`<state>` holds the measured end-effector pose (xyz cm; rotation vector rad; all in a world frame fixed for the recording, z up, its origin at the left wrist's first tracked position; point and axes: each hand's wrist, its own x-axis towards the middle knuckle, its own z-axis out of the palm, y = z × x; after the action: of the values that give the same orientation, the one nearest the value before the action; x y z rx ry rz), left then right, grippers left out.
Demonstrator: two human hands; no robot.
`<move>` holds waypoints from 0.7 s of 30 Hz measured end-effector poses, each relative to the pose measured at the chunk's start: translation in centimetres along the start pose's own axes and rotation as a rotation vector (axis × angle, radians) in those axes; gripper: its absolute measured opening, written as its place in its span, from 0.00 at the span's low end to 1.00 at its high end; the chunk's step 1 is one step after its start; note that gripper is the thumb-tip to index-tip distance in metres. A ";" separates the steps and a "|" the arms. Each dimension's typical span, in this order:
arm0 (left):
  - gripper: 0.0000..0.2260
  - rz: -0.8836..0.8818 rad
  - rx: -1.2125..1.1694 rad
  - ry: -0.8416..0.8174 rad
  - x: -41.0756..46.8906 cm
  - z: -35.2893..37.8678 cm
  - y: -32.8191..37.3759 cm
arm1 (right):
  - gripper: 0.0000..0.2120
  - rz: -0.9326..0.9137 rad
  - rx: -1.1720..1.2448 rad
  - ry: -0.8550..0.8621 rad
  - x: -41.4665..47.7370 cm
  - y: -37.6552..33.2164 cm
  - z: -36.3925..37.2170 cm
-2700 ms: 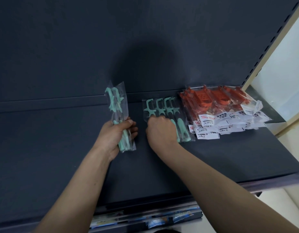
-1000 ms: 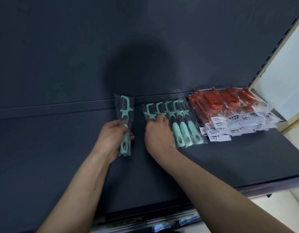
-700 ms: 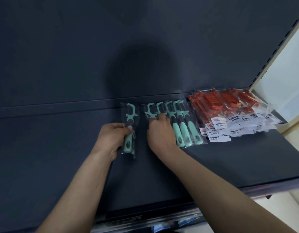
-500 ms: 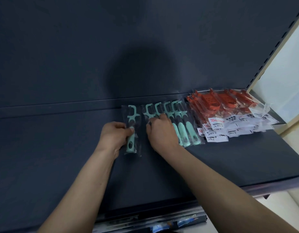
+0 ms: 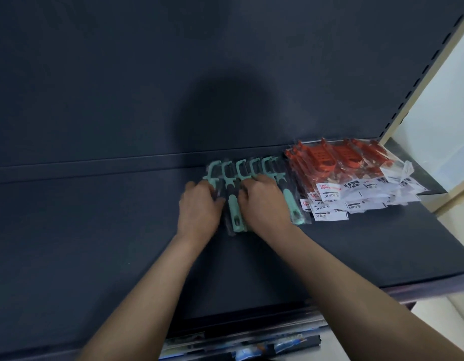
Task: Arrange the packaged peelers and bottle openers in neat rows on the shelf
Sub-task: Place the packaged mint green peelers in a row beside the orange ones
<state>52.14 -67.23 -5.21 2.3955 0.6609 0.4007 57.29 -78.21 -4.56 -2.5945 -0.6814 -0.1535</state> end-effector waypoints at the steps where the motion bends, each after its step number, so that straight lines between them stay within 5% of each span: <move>1: 0.05 0.016 -0.019 -0.018 0.1 0.1 0.0 | 0.11 -0.001 -0.003 -0.001 0.0 0.2 -0.2; 11: 0.13 0.082 -0.034 -0.138 0.0 -0.9 -1.7 | 0.12 0.019 -0.026 -0.096 -0.1 2.3 -1.1; 21: 0.12 0.106 -0.057 -0.064 0.5 0.2 -0.8 | 0.14 0.008 -0.015 -0.142 -0.1 2.7 -1.3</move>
<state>52.32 -66.49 -5.78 2.3852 0.4896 0.3807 58.56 -80.90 -4.53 -2.6414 -0.7217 0.0288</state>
